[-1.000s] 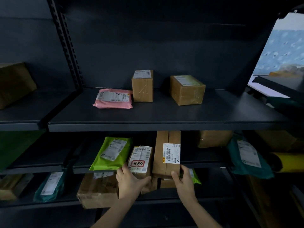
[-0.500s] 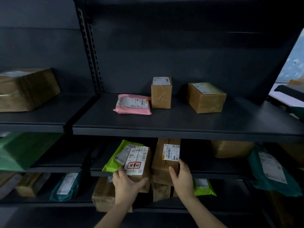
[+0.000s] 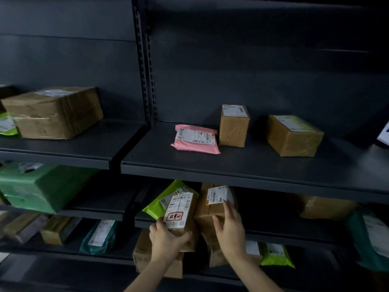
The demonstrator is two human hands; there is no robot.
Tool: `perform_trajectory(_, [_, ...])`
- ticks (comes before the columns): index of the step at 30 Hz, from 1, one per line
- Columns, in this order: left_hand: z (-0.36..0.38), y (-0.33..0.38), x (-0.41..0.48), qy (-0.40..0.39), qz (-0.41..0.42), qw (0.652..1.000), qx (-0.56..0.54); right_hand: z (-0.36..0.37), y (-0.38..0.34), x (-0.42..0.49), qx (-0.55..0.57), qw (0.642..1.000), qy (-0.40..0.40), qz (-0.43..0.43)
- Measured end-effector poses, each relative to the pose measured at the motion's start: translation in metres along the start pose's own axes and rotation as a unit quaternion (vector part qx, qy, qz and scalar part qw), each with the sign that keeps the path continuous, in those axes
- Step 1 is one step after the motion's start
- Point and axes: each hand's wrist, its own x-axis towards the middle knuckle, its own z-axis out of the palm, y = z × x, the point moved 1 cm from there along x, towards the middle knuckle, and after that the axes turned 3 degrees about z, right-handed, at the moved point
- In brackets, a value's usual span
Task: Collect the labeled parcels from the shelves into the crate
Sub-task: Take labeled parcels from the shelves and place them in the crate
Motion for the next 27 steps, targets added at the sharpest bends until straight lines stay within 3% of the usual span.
perform_trajectory(4, [0.017, 0.003, 0.003, -0.021, 0.001, 1.000, -0.004, 0.001, 0.022, 0.002, -0.061, 0.997, 0.040, -0.017])
perform_trajectory(12, [0.043, 0.010, 0.006, -0.051, 0.001, 0.999, 0.003, -0.019, 0.034, 0.008, -0.179, 0.983, 0.015, -0.038])
perform_trajectory(18, [0.014, 0.011, 0.023, -0.007, 0.048, 0.999, 0.019, -0.006, 0.019, 0.010, -0.183, 0.978, -0.036, -0.090])
perform_trajectory(23, [-0.006, 0.007, 0.023, 0.008, 0.073, 0.995, 0.069, 0.018, 0.009, 0.012, -0.166, 0.967, -0.169, -0.091])
perform_trajectory(27, [-0.011, -0.003, 0.021, 0.005, 0.055, 0.995, 0.088, 0.030, 0.013, 0.016, -0.165, 0.965, -0.179, -0.094])
